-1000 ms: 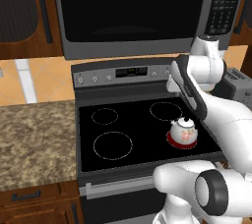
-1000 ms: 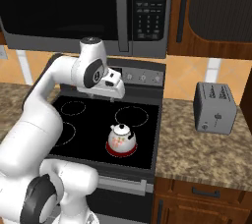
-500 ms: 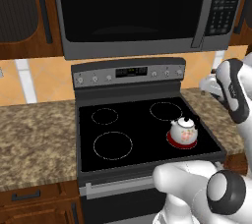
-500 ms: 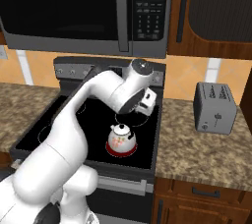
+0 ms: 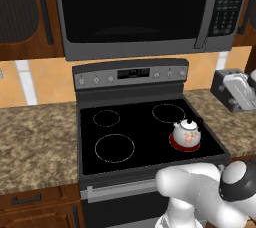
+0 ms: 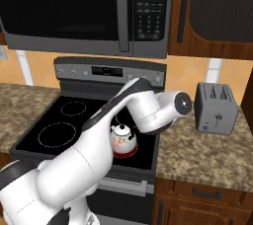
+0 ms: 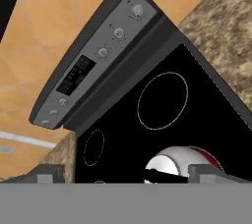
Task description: Turn off the front right burner of the stove.
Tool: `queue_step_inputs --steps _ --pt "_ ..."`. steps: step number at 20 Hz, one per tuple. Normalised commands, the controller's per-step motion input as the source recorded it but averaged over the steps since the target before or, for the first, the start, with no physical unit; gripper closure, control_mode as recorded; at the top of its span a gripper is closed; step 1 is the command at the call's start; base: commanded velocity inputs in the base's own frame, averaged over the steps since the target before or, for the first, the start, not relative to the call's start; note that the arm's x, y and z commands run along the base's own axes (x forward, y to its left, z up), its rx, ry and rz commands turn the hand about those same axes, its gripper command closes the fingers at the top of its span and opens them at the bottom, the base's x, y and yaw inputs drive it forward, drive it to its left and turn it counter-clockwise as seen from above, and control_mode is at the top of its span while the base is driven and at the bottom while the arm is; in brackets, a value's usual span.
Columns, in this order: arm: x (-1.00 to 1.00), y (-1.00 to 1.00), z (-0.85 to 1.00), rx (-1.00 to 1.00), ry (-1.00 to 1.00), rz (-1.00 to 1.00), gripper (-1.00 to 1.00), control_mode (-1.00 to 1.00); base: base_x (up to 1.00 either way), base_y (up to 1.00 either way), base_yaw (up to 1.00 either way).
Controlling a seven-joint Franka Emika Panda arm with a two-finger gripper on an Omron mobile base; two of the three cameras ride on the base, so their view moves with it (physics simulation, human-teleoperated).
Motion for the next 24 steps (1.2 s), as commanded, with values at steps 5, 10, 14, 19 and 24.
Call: queue_step_inputs --steps 5,10,14,19,24 --pt "0.65 -0.10 0.00 0.05 0.03 -0.07 -1.00 -1.00 0.00 0.00 0.00" --pt "0.84 0.14 -0.06 0.00 0.00 -0.15 -1.00 -1.00 0.00 0.00 0.00" --pt "0.64 0.05 -0.17 0.00 -0.04 -0.13 -1.00 -1.00 0.00 0.00 0.00" --pt "0.62 0.01 -0.15 0.01 -0.06 -0.15 -1.00 -1.00 0.00 0.00 0.00" --pt "0.72 0.00 -0.12 0.04 0.00 -0.17 -1.00 -1.00 0.00 0.00 0.00"
